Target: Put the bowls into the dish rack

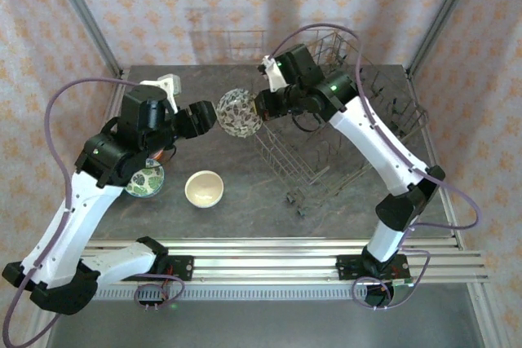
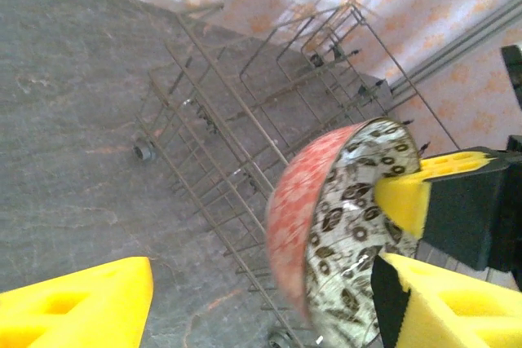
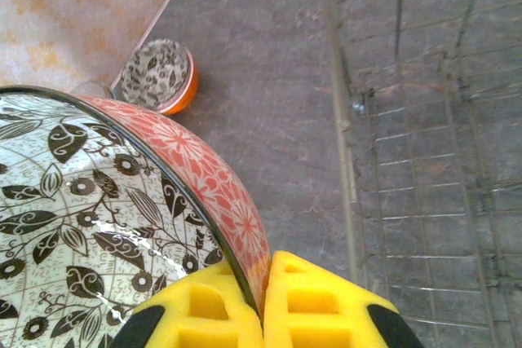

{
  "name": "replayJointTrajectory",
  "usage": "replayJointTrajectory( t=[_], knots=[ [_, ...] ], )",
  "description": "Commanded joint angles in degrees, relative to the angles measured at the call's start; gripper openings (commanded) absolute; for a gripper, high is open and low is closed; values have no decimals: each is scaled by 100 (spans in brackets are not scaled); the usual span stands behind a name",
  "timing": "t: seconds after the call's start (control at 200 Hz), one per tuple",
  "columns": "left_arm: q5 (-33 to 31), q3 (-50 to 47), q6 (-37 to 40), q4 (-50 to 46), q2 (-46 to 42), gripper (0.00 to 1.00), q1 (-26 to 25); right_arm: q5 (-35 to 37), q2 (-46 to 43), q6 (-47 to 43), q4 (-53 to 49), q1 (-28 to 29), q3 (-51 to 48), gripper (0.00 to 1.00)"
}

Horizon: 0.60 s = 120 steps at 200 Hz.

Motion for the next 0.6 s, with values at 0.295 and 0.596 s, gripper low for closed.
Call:
replayJointTrajectory(
  t=[0.295, 0.596],
  knots=[
    [374, -560, 170, 456, 198, 82, 509, 2513, -415, -622, 725, -1529, -208, 0],
    [1837, -357, 491, 1482, 1225, 82, 1649, 3892, -432, -1425, 1436, -2826, -1055, 0]
  ],
)
